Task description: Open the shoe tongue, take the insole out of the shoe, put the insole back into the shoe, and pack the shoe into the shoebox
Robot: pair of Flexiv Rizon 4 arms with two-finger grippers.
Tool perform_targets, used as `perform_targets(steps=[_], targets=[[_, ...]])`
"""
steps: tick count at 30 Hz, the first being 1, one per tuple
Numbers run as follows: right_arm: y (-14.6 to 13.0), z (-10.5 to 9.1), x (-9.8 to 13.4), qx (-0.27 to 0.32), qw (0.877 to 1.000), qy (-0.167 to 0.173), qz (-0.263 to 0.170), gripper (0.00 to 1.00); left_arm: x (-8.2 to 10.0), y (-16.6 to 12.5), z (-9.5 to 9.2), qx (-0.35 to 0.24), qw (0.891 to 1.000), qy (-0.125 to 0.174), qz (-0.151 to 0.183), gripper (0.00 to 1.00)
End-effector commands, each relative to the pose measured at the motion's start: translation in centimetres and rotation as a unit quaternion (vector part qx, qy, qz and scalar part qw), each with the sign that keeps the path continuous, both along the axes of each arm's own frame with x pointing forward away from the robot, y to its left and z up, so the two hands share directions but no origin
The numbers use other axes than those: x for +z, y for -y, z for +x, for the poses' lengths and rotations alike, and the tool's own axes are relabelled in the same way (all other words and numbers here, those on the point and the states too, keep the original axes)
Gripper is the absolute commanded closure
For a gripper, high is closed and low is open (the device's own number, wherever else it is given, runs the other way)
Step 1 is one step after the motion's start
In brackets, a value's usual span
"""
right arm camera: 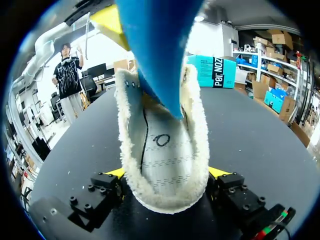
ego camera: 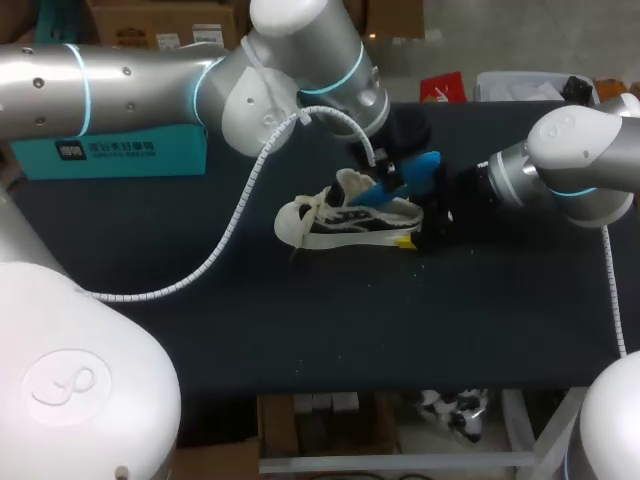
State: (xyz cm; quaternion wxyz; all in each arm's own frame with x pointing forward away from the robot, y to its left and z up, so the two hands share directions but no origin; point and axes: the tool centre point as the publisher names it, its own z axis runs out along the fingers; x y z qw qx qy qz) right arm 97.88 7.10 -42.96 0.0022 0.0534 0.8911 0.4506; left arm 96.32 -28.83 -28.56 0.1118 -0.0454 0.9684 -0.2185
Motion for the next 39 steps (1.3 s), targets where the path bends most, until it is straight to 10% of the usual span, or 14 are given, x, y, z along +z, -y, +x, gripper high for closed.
perform_targets(steps=[1, 2, 17, 39], targets=[[0.2, -0.2, -0.2, -0.002, 1.0, 0.0, -0.003, 0.47, 1.1, -0.1, -1.2, -0.001, 1.0, 0.003, -0.019, 1.0], [0.2, -0.4, -0.1, -0.004, 1.0, 0.001, -0.003, 0.0, 1.3, 0.0, -1.3, 0.0, 1.0, 0.002, -0.026, 1.0], [4.4, -1.6, 1.4, -0.043, 0.998, -0.014, -0.046, 0.0, 6.3, -0.1, -2.3, -0.025, 0.989, -0.036, -0.141, 1.0], [8.9, 1.0, 9.5, -0.005, 0.986, 0.028, -0.166, 0.0, 14.5, -0.3, -3.2, -0.147, 0.956, -0.078, -0.24, 1.0]])
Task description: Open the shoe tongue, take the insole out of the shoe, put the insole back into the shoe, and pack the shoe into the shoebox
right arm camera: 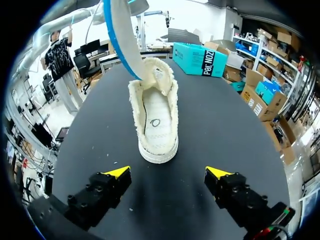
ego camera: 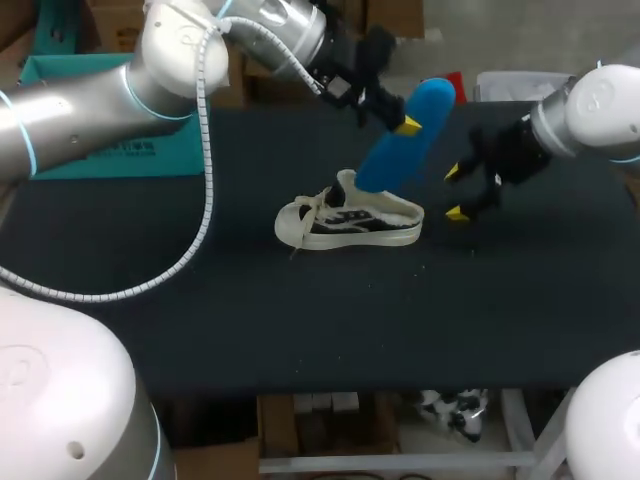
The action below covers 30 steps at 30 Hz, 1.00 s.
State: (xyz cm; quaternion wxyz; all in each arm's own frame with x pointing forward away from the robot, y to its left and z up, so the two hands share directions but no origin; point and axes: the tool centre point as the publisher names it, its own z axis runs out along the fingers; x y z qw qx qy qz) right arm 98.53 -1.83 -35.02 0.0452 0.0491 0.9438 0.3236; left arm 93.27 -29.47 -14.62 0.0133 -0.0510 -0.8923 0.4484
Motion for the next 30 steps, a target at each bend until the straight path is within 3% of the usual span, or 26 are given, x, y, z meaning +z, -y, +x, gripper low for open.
perform_targets(steps=[1, 6, 13, 30], targets=[[-0.1, 0.6, 2.0, 0.009, 0.999, -0.008, -0.036, 0.0, 0.8, -1.3, -0.2, -0.007, 1.0, 0.008, -0.009, 1.0], [-0.9, 2.0, 3.5, 0.024, 0.997, -0.012, -0.073, 0.0, 1.7, -4.0, -0.3, -0.041, 0.999, 0.026, -0.022, 1.0], [-3.2, 3.6, 4.9, 0.047, 0.991, -0.024, -0.126, 0.0, 1.8, -8.6, -0.5, -0.042, 0.997, 0.044, -0.044, 1.0], [-8.4, 4.6, 4.4, 0.054, 0.975, -0.055, -0.206, 0.0, -0.1, -17.7, -1.9, -0.01, 0.996, 0.064, -0.066, 1.0]])
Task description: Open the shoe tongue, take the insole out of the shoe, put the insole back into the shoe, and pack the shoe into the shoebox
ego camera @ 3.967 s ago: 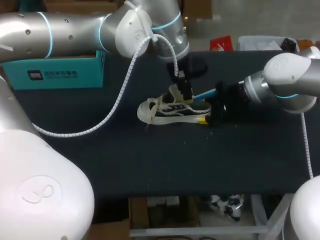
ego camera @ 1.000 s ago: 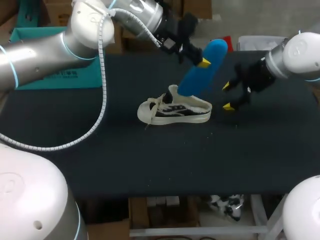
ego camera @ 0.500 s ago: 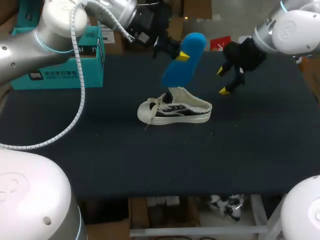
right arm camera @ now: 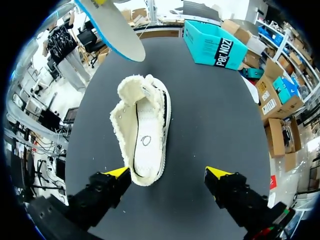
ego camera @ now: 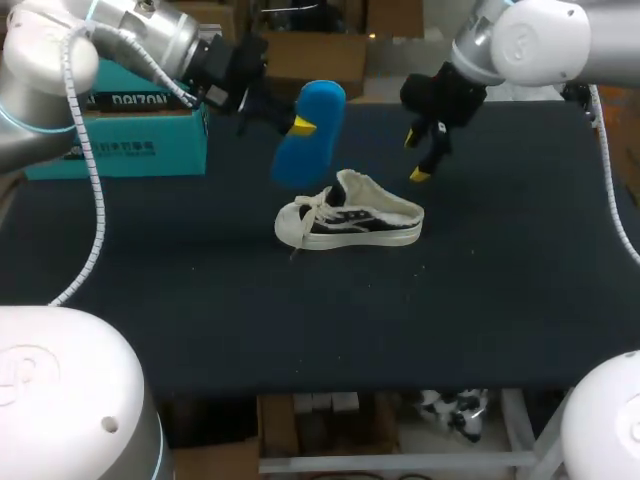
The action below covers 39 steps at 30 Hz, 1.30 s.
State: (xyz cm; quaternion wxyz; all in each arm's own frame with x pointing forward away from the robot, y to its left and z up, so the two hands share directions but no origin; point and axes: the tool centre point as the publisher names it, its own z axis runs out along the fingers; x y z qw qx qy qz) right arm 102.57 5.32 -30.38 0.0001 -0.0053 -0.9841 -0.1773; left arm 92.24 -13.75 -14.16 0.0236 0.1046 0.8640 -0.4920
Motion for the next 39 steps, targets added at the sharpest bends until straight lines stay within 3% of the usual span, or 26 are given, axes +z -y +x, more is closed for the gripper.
perform_targets(steps=[1, 18, 29, 30, 32, 34, 35, 36, 39], targets=[[-1.6, 0.6, -0.3, 0.0, 0.998, -0.016, -0.064, 0.0, -0.8, -2.4, -0.9, 0.023, 1.0, 0.008, -0.014, 1.0], [-6.7, -0.7, -3.2, -0.006, 0.991, -0.026, -0.134, 0.0, -4.5, -8.8, -1.7, 0.065, 0.998, -0.008, -0.01, 1.0], [-7.7, -0.5, -4.5, -0.013, 0.987, -0.031, -0.157, 0.02, -6.2, -10.3, -1.7, 0.072, 0.997, -0.014, -0.006, 1.0], [-7.8, -0.5, -4.5, -0.014, 0.986, -0.031, -0.16, 0.07, -6.3, -10.3, -1.7, 0.072, 0.997, -0.015, -0.005, 1.0], [-7.9, -0.5, -4.5, -0.015, 0.986, -0.031, -0.162, 0.49, -6.6, -10.3, -1.6, 0.072, 0.997, -0.017, -0.004, 1.0], [-7.9, -0.5, -4.6, -0.019, 0.985, -0.033, -0.17, 0.71, -6.7, -10.4, -1.5, 0.072, 0.997, -0.019, -0.003, 1.0], [-8.0, -0.5, -4.7, -0.019, 0.985, -0.033, -0.171, 0.9, -6.8, -10.4, -1.5, 0.072, 0.997, -0.019, -0.003, 1.0], [-8.0, -0.5, -4.7, -0.022, 0.984, -0.035, -0.174, 1.0, -6.8, -10.5, -1.4, 0.072, 0.997, -0.019, -0.003, 1.0], [-8.0, -0.4, -4.9, -0.023, 0.983, -0.038, -0.177, 1.0, -6.9, -10.5, -1.4, 0.072, 0.997, -0.019, -0.002, 1.0]])
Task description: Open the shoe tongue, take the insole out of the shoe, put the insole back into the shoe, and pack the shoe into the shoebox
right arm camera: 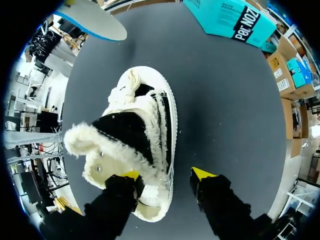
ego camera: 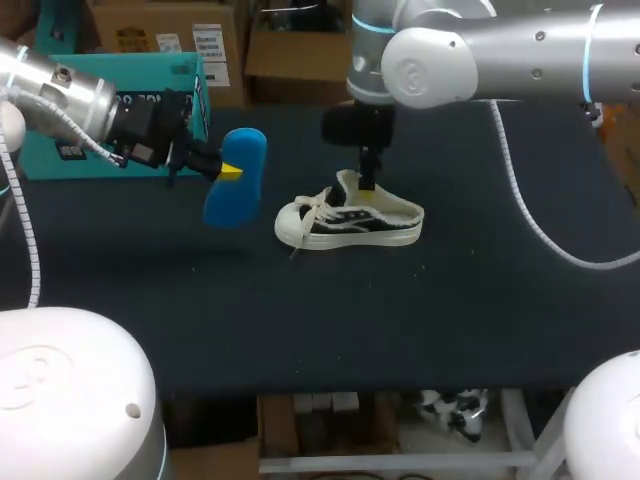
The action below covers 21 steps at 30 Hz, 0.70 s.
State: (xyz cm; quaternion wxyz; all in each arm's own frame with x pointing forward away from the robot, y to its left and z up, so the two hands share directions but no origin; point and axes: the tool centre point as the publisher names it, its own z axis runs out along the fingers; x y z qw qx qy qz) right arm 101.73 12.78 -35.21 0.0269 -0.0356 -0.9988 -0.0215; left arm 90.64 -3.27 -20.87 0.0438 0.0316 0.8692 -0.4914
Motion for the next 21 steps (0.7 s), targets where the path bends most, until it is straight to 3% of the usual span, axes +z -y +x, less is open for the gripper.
perform_targets(steps=[1, 12, 21], targets=[[-0.5, 0.4, -0.1, -0.003, 1.0, -0.007, -0.025, 1.0, -0.2, -0.1, 0.3, -0.002, 1.0, -0.001, -0.001, 1.0], [-0.3, -0.5, -0.1, -0.031, 0.999, -0.005, -0.027, 1.0, -0.4, 0.7, 1.5, -0.02, 1.0, -0.002, 0.003, 1.0], [-0.3, -1.5, 0.8, -0.094, 0.995, -0.008, -0.02, 1.0, 0.4, 1.5, 3.4, -0.055, 0.998, 0.005, 0.002, 1.0]])
